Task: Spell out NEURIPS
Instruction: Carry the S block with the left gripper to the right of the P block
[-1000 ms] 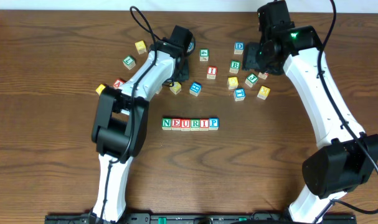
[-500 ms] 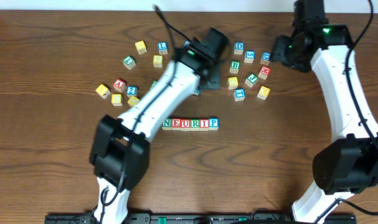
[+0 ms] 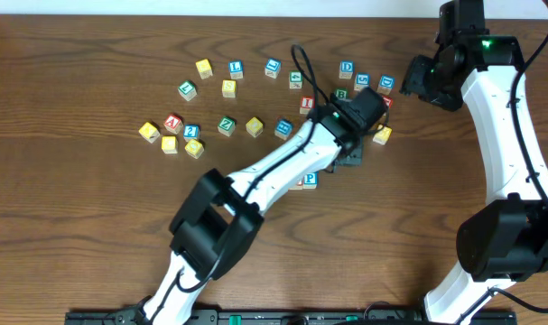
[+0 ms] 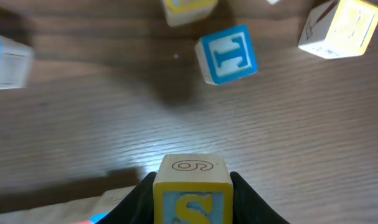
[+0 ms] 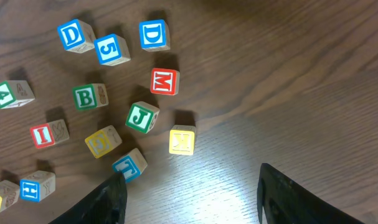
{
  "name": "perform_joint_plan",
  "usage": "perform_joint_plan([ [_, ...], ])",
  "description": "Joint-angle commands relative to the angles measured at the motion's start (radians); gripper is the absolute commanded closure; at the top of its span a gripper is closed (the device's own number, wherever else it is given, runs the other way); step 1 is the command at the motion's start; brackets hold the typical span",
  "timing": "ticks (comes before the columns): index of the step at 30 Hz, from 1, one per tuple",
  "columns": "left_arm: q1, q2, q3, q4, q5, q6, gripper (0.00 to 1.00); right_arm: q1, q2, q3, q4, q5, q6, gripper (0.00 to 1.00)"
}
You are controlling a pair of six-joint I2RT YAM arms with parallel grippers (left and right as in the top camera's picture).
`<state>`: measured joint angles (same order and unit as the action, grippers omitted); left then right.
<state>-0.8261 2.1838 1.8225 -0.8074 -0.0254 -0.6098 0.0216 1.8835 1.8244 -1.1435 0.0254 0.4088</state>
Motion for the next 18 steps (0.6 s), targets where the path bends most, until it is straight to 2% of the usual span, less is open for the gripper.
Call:
perform_joint_plan([
  [1, -0.011, 0.019, -0.008, 0.004, -0.001, -0.035, 0.67, 0.001, 0.008, 0.019, -0.005, -0.002, -0.006, 0.37],
  [5, -0.011, 0.033, -0.015, 0.005, -0.001, -0.098, 0.67, 0.003, 0.008, 0.019, -0.009, -0.002, -0.006, 0.37],
  [9, -0.011, 0.056, -0.02, 0.006, 0.013, -0.129, 0.58, 0.003, 0.008, 0.019, -0.015, -0.002, -0.006, 0.37],
  [18, -0.01, 0.058, -0.019, 0.016, 0.018, -0.128, 0.57, 0.002, 0.008, 0.019, -0.021, -0.002, -0.009, 0.38],
])
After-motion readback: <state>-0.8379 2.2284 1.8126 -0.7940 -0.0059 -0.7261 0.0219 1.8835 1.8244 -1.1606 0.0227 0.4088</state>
